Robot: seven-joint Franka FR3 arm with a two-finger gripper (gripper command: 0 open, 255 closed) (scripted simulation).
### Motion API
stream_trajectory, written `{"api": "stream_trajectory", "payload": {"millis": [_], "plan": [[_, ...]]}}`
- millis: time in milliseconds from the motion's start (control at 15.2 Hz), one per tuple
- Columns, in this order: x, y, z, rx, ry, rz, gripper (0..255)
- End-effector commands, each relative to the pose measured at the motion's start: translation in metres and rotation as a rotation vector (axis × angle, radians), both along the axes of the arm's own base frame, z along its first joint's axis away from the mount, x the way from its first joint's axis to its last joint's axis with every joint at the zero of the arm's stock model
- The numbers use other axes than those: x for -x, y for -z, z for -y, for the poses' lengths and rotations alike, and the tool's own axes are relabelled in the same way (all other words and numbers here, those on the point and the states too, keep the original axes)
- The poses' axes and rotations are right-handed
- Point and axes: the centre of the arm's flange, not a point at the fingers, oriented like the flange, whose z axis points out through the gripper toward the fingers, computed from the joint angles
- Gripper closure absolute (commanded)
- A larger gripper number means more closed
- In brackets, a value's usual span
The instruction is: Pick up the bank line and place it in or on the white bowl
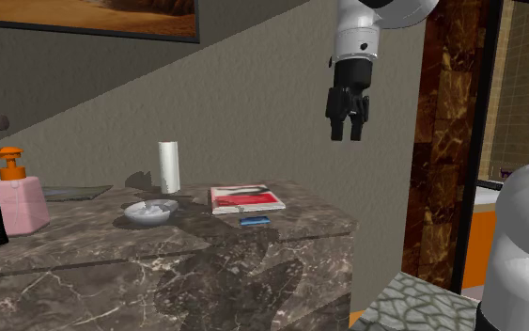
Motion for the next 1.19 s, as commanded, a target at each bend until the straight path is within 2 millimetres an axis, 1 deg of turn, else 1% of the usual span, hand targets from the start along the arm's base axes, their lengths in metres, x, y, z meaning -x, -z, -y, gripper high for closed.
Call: {"api": "stream_trajectory", "payload": {"millis": [0,330,594,858,1122], "plan": [[0.000,0.000,0.000,0.000,0.000,0.000,0],[-0.029,0.051,0.021,-0.056,-0.195,0.102,0],[-0.058,0.090,0.031,-0.100,-0.350,0.184,0],[-0.092,0.126,0.034,-0.145,-0.506,0.266,0],[-0.128,0.160,0.031,-0.189,-0.662,0.348,0]]}}
